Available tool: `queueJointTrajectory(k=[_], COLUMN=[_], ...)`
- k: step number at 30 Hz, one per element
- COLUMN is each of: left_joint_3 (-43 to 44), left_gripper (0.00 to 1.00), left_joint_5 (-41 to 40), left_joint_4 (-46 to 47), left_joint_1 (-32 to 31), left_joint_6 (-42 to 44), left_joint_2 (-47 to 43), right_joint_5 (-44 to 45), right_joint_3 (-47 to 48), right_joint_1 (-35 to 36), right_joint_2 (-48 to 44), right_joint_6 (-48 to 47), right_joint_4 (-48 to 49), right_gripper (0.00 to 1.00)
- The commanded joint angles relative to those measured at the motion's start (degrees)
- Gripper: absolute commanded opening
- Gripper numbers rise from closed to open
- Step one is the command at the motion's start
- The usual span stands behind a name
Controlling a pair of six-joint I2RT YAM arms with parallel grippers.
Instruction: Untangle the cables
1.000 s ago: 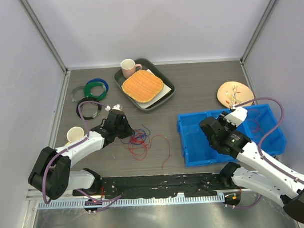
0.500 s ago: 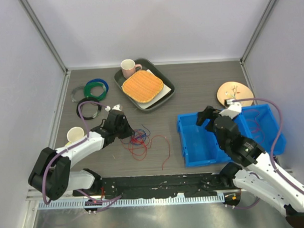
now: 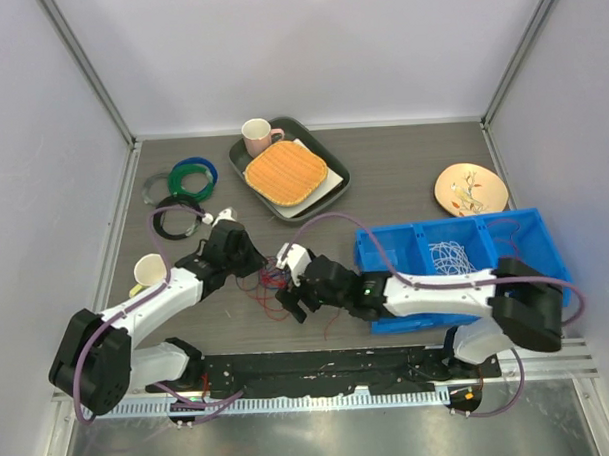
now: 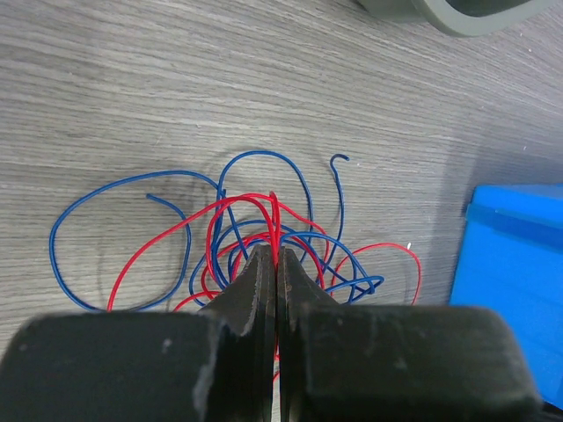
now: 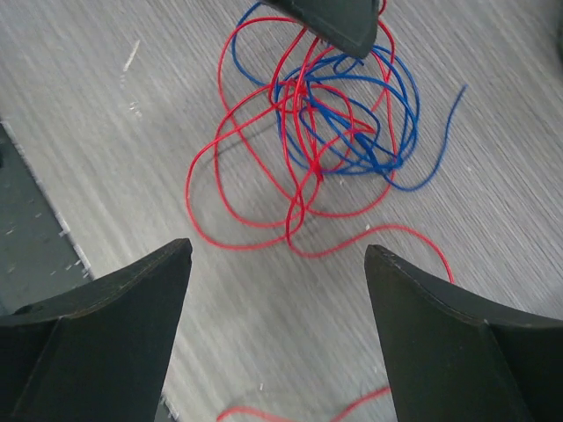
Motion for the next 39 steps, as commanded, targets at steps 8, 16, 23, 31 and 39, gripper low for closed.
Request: queueJointTrajectory(k=[8,16,23,31,39], left_joint_3=[-1.22,2.82,1.77,0.19,-1.39], left_gripper=[0.00,0.00,0.00,0.00,0.00], left_joint_5=[-4.19,-18.86,-23.44,-24.23,-22.49], left_joint_4=[-1.95,-14.16,-22.06,-25.68,-26.13], left_joint_1=[-0.08,3.59,14.06,23.73,27.78], left_joint_6=[-4.83,-3.69,-5.62,-7.73,-8.17], left_joint_2=[-2.59,-4.87,-10.14,-12.61,-14.54], right_joint_5=[0.28,14.51,29.48,32.20,27.66], right_joint_3=[9.19,1.81,-2.32,-0.75,4.44], right_joint_1=[-0.33,-0.51,-10.69,-18.61,-18.96], right_joint_2=[16.36,-2.43,-20.36,-34.16,-35.94], right_joint_6=[1.77,7.13,17.32,14.26,7.76], right_joint_4=[8.31,4.63,-4.69,-5.76,-5.67], right_gripper=[0.29,0.01,0.01,0.01,0.01])
